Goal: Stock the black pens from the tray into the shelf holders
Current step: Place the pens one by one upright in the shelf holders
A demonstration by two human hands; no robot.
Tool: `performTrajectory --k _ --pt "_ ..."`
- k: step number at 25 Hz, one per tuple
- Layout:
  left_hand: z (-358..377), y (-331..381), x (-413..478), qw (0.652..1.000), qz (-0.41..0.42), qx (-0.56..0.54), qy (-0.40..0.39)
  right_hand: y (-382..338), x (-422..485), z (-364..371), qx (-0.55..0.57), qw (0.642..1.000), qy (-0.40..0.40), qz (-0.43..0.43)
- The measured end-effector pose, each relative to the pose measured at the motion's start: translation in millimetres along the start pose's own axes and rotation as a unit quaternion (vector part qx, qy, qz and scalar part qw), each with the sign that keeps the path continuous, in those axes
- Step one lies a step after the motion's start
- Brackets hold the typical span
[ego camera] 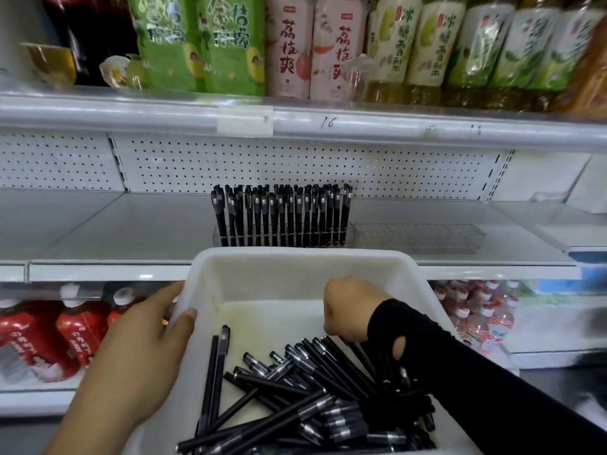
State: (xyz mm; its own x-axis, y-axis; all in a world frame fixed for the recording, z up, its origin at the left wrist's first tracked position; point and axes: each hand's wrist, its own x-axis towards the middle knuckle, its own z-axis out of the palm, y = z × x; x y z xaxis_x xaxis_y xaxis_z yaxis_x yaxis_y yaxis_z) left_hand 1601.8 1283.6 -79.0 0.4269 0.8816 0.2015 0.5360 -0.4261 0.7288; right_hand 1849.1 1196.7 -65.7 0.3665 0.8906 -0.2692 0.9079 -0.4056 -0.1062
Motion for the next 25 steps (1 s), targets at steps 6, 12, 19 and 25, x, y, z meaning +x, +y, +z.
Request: performTrajectory --k 6,12,19,25 --pt "1 -3 0 1.0 0.011 0.012 0.011 16 0 -11 0.314 0.947 -0.062 -0.032" --pt "0 -2 0 1.0 0.008 0.0 0.012 15 -2 0 0.213 0.964 -0.152 -0.038" --pt "2 -2 -2 1.0 0.004 0.004 0.016 25 -5 -18 0.284 0.954 -0.073 -0.057" --pt "2 -2 -1 1.0 0.001 0.005 0.003 38 16 -65 0.458 0.86 0.219 -0.051"
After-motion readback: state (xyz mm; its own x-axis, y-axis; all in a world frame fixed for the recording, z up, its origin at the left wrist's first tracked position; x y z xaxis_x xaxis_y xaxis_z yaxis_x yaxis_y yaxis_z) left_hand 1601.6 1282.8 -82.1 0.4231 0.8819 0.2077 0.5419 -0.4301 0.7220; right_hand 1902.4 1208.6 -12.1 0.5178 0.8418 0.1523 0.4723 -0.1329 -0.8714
